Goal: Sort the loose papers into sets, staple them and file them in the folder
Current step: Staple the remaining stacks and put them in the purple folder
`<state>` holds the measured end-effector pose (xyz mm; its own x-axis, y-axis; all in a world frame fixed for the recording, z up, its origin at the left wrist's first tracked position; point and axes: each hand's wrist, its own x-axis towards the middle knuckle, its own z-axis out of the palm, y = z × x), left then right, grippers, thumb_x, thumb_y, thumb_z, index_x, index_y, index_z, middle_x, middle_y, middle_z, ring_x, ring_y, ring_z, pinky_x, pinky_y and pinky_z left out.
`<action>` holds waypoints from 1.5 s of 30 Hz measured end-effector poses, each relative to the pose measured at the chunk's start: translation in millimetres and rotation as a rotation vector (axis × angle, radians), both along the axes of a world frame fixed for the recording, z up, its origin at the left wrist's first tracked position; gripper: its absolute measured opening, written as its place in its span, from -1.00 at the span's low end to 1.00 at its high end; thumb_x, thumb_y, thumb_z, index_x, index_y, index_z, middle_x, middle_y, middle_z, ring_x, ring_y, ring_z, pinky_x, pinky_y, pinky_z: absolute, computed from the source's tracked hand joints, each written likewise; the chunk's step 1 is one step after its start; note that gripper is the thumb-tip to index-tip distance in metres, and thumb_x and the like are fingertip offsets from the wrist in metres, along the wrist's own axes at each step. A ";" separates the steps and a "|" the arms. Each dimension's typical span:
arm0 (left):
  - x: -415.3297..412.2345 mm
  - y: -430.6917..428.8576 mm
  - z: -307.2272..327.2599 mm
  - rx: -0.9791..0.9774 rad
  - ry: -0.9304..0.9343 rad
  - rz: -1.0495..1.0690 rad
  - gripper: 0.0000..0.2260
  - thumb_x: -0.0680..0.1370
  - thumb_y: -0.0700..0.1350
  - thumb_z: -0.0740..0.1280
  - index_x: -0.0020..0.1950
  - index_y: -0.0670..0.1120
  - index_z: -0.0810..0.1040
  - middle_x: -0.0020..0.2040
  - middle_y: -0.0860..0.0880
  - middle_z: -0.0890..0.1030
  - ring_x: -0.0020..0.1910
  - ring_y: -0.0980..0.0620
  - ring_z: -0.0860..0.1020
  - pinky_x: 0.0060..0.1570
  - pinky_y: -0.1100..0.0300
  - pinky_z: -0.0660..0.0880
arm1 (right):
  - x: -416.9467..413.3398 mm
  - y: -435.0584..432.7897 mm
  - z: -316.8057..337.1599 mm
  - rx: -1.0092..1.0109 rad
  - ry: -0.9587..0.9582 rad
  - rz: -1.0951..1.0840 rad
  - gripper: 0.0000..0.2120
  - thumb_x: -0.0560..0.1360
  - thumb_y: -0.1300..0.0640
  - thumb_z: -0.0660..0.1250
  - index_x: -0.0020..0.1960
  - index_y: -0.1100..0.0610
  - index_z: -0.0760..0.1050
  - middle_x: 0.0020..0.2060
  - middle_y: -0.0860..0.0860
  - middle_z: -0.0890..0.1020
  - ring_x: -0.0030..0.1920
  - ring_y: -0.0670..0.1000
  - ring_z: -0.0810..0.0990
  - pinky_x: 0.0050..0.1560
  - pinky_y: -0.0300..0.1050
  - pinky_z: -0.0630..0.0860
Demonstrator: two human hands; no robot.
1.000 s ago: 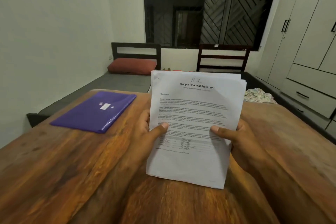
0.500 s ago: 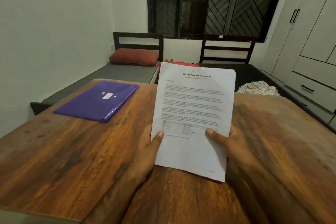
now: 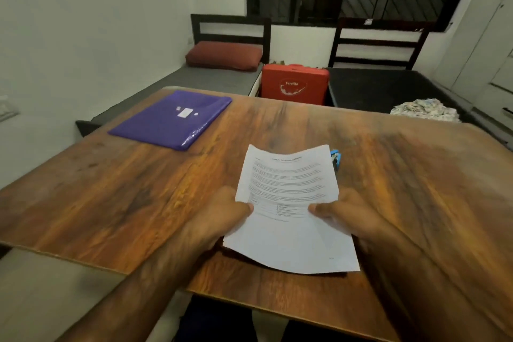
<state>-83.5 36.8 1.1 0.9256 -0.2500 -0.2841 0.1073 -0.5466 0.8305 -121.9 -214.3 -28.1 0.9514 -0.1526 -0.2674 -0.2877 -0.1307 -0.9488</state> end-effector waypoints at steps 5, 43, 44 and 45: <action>-7.6 12.8 2.9 0.182 0.082 -0.073 -0.81 0.67 -0.01 0.32 0.17 -0.11 0.57 -0.06 -0.08 0.72 -0.29 -0.02 0.68 -0.49 0.20 0.51 | -6.7 1.5 1.1 -0.123 0.034 0.045 -0.74 0.54 0.31 0.47 0.16 0.05 0.67 0.08 -0.04 0.76 0.05 0.02 0.75 0.17 0.04 0.64; 23.8 -88.6 -65.4 0.798 -0.536 -0.262 -0.23 0.63 0.37 -0.20 0.68 -0.10 -0.18 0.69 -0.10 -0.15 0.67 -0.09 -0.16 0.62 -0.11 -0.20 | -11.6 -25.9 -27.8 -1.143 -0.045 0.114 -0.27 0.48 -0.45 -0.02 0.59 -0.21 0.21 0.63 -0.18 0.20 0.62 -0.04 0.15 0.60 0.21 0.10; 20.4 -97.8 -64.9 0.789 -0.542 -0.273 -0.23 0.63 0.37 -0.19 0.68 -0.11 -0.17 0.69 -0.10 -0.14 0.67 -0.09 -0.16 0.62 -0.11 -0.20 | -15.8 -32.5 -27.1 -1.145 -0.031 0.096 -0.27 0.47 -0.44 -0.01 0.58 -0.21 0.22 0.63 -0.18 0.21 0.62 -0.04 0.16 0.60 0.20 0.11; 17.3 -105.3 -64.9 0.779 -0.546 -0.281 -0.23 0.64 0.36 -0.18 0.68 -0.12 -0.16 0.69 -0.11 -0.13 0.67 -0.10 -0.16 0.62 -0.12 -0.19 | -19.5 -37.6 -26.2 -1.147 -0.018 0.076 -0.27 0.46 -0.43 0.01 0.58 -0.20 0.23 0.62 -0.18 0.22 0.62 -0.04 0.16 0.59 0.19 0.10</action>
